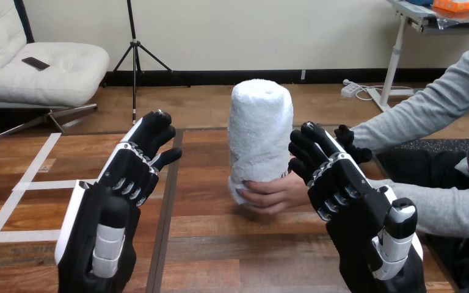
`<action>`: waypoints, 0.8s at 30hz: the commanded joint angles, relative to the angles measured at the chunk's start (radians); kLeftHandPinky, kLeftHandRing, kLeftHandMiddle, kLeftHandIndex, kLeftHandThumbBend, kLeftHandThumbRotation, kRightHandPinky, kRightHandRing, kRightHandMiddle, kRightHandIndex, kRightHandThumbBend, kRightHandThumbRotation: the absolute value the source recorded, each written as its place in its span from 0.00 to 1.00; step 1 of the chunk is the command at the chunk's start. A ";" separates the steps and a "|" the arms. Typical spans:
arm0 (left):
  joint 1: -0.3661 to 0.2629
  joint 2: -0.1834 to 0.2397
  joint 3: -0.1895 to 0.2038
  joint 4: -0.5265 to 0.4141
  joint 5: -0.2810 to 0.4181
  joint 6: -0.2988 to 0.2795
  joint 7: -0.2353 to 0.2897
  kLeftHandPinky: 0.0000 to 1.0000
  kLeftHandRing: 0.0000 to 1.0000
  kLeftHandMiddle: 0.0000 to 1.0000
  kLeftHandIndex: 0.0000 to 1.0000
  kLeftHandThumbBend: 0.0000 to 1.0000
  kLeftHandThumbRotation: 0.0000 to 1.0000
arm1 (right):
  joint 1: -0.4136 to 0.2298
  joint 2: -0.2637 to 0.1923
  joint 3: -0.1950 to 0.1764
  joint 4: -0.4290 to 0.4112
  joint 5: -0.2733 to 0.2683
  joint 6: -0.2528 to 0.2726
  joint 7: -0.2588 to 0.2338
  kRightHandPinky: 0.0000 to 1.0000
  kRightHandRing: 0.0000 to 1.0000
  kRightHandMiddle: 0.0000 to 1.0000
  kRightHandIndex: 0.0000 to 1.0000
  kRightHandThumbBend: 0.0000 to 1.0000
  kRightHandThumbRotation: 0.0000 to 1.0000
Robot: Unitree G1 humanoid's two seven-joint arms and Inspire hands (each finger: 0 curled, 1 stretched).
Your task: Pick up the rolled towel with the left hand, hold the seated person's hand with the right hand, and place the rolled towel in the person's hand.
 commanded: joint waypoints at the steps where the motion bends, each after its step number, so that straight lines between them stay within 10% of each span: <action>1: 0.014 -0.037 -0.024 -0.051 -0.009 -0.001 0.012 0.82 0.91 0.91 0.88 0.79 0.93 | -0.039 0.013 -0.001 -0.037 0.015 -0.013 0.010 1.00 0.98 0.95 0.94 0.94 1.00; 24: -0.015 -0.024 -0.035 -0.002 -0.002 -0.018 0.015 0.82 0.91 0.91 0.87 0.78 0.95 | -0.040 0.008 -0.012 -0.034 0.030 0.006 0.027 1.00 0.98 0.96 0.95 0.90 1.00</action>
